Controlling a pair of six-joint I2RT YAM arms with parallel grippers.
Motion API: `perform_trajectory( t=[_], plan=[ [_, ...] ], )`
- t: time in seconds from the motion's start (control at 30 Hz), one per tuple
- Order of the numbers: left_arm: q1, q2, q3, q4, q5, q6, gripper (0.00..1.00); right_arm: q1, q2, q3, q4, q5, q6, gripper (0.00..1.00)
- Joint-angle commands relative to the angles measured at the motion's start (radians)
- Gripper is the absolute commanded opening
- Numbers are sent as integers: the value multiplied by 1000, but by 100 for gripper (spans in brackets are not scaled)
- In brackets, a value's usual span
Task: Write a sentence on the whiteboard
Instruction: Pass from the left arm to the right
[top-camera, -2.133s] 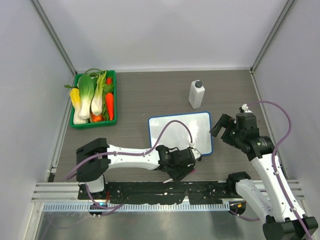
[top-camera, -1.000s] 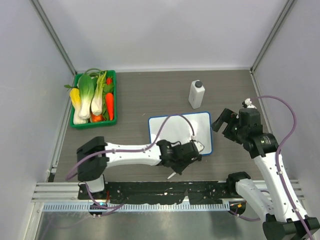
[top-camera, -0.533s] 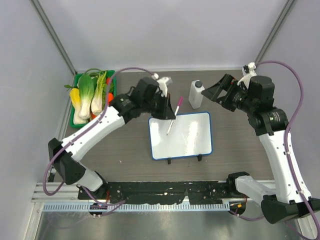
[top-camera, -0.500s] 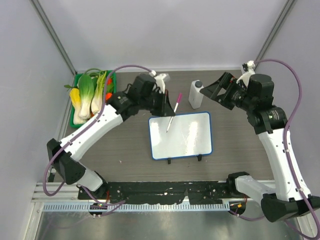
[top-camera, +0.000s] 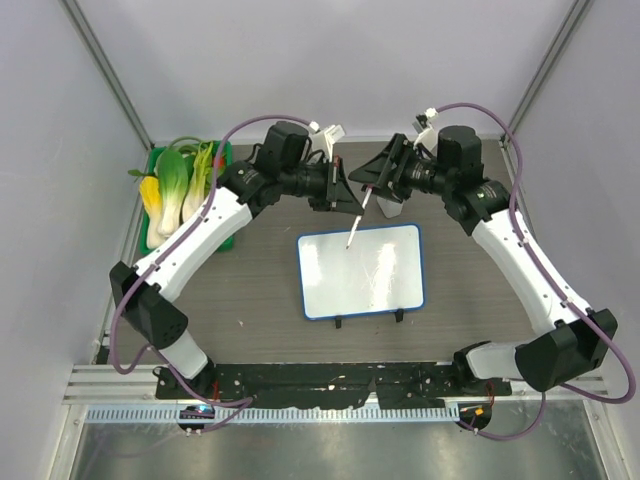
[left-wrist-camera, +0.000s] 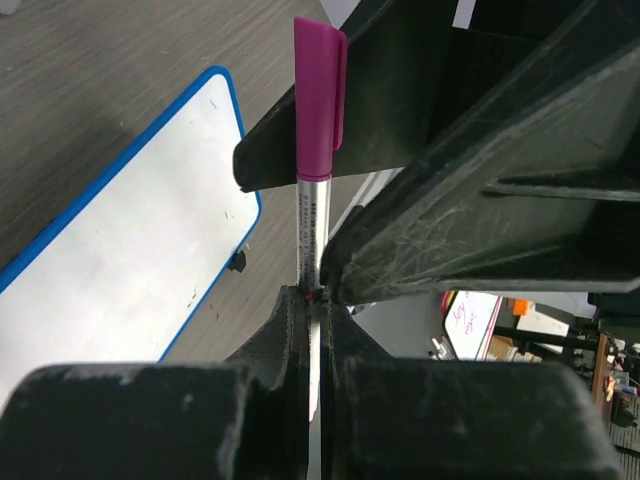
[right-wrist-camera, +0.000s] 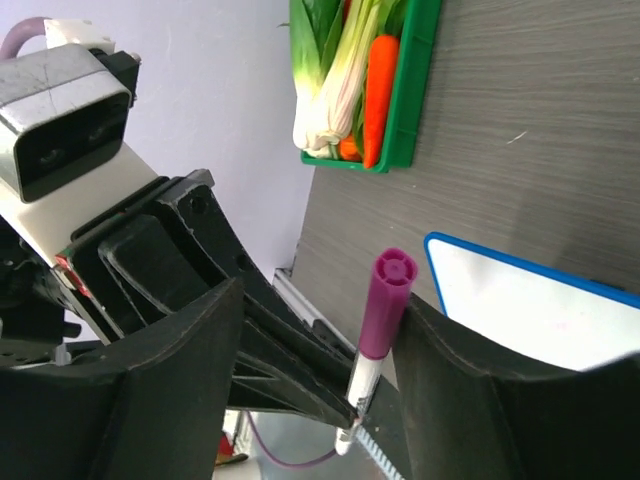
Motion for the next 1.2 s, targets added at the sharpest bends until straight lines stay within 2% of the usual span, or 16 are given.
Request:
perform_trajectory(
  t=[0.0,0.1,0.33,0.4,0.43,0.47,0.5,0.53,0.6,0.7,1.0,1.17],
  plan=[
    [10,-32,5,32,67,-11,0,12,-11,32,92,-35,35,59],
    [13,-49,-20,39,61,-14,0,12,-23,12,92,-39,38,44],
    [22,-79,-69,55,57,-23,0,27,-60,-28,50,-29,5,28],
    [25,-79,-67,56,57,-28,0,27,-63,-31,42,-24,1,19],
    [25,-79,-67,57,57,-26,0,27,-65,-28,40,-21,-1,10],
    [28,-79,-66,57,57,-28,0,29,-63,-25,40,-9,-7,6],
    [32,-81,-63,57,56,-29,7,26,-62,-15,36,-3,-7,2],
    [38,-84,-63,57,54,-32,25,27,-61,-10,33,17,-10,1],
    [51,-90,-66,63,53,-43,44,27,-51,9,13,59,-7,2],
    [61,-101,-69,69,56,-51,57,24,-43,28,-1,126,28,1],
    [61,-95,-75,56,134,-54,59,-3,-11,78,-47,240,85,1],
    [61,-115,-113,48,159,-48,57,-48,-19,58,-52,258,119,1]
  ],
)
